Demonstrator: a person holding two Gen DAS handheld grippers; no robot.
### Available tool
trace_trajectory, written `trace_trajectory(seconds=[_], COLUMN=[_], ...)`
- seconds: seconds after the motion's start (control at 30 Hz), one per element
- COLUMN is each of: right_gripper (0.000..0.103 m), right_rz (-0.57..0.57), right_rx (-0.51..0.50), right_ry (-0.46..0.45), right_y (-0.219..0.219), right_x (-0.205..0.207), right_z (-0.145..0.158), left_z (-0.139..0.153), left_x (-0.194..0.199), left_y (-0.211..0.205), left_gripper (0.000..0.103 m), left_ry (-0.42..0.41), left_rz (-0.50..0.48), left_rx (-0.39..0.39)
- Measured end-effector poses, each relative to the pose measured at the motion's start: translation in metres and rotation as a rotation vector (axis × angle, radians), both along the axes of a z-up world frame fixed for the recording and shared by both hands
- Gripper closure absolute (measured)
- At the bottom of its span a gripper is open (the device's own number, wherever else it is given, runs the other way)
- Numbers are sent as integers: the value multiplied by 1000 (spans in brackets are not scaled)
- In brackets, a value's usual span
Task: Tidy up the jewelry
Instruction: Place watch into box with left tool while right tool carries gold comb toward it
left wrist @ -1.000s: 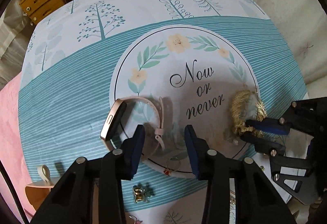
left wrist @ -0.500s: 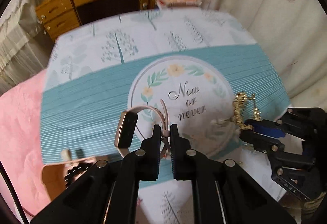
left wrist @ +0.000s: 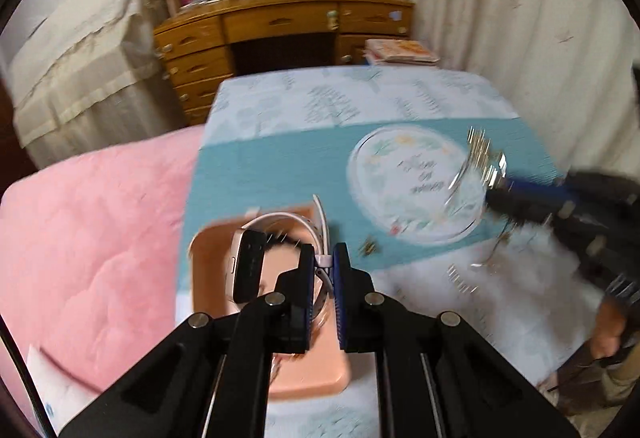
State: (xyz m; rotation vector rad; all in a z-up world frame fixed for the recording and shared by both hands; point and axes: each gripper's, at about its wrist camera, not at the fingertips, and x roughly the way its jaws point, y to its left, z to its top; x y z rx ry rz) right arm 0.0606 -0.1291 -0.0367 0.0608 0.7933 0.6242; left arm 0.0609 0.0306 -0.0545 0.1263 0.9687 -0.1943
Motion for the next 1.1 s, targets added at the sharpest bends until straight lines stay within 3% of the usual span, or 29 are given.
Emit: trace_trajectory(seconds=[0.2, 0.43, 0.5, 0.57, 0.63, 0.9, 1.1], right_gripper=[93, 93, 93, 93, 93, 93, 93], right_rz=[30, 20, 16, 11, 17, 51, 75], right_rx=[61, 26, 22, 15, 9, -39, -78], right_ry=[4, 58, 79, 87, 93, 104, 124], right_y=[38, 74, 79, 86, 96, 134, 153], right_x=[-3, 12, 16, 20, 23, 32, 39], right_z=[7, -7, -12, -14, -17, -29, -41], left_z=[-45, -76, -80, -79, -74, -66, -59], left_x=[-12, -15, -21, -29, -37, -68, -69], left_y=[23, 41, 43, 43, 46, 67, 99], left_gripper=[96, 94, 84, 58, 39, 36, 31], left_ry=[49, 85, 70, 42, 1, -85, -113], left_rz=[84, 118, 115, 116, 128, 192, 302], left_rx=[12, -97, -110, -100, -104, -136, -179])
